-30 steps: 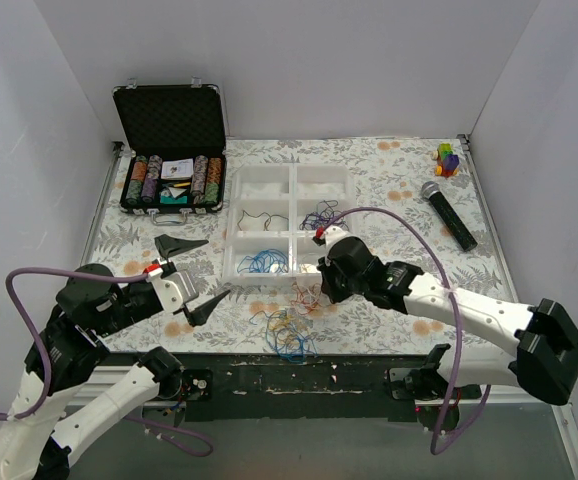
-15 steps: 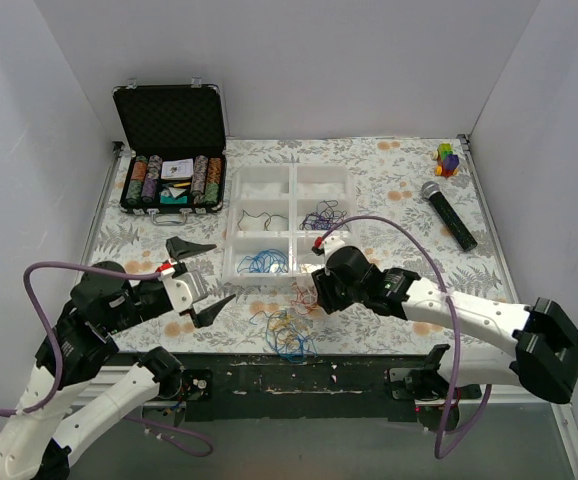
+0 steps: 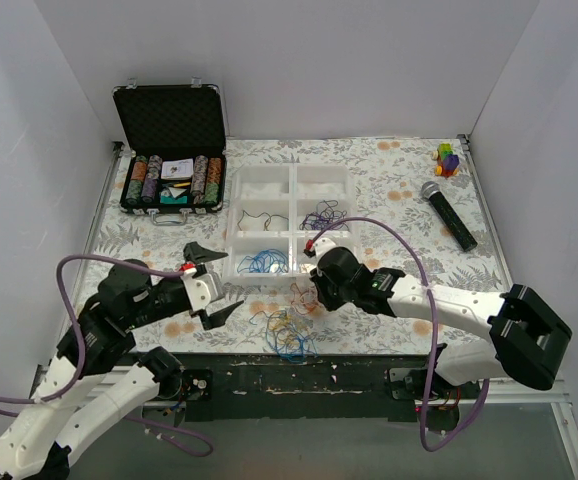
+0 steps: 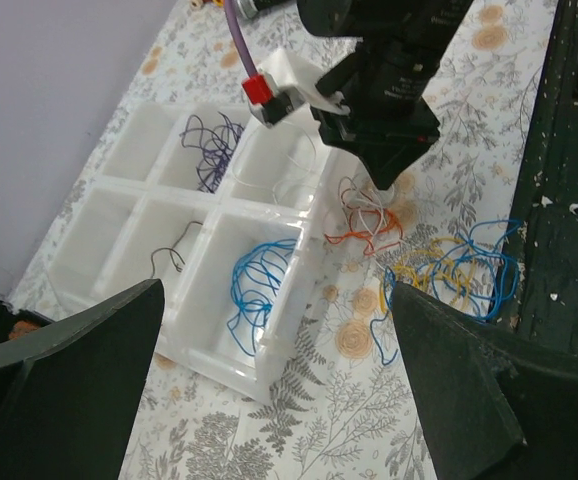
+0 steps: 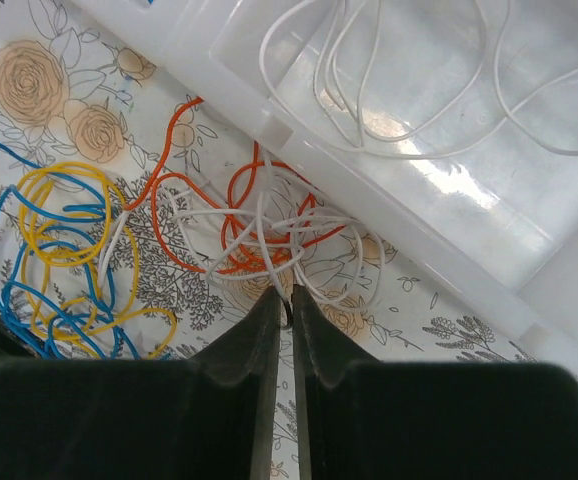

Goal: Untangle the cables
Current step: Untie the cable.

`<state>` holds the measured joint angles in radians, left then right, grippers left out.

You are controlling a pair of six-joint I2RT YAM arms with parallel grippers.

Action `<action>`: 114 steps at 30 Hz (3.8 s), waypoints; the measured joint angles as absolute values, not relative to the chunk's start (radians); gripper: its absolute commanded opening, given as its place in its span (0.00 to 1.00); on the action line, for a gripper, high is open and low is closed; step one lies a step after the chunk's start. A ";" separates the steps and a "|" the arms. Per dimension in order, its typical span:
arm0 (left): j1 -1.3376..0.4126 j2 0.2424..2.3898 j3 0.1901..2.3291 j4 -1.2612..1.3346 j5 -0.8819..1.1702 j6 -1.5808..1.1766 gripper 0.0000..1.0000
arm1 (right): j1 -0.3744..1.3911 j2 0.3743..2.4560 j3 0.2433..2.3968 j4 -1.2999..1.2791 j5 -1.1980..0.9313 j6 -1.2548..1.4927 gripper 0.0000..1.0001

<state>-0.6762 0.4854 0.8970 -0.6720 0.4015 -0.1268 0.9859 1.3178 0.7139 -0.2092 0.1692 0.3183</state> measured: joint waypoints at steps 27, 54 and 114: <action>-0.676 0.741 0.529 -0.206 0.492 -0.334 0.98 | 1.021 0.955 1.007 -0.313 0.149 0.293 0.01; -0.676 0.719 0.488 -0.067 0.560 -0.286 0.98 | 1.021 1.043 1.449 -0.306 0.053 0.235 0.01; -0.669 0.805 0.509 -0.129 0.663 -0.137 0.07 | 1.021 1.039 1.496 -0.259 -0.172 0.311 0.01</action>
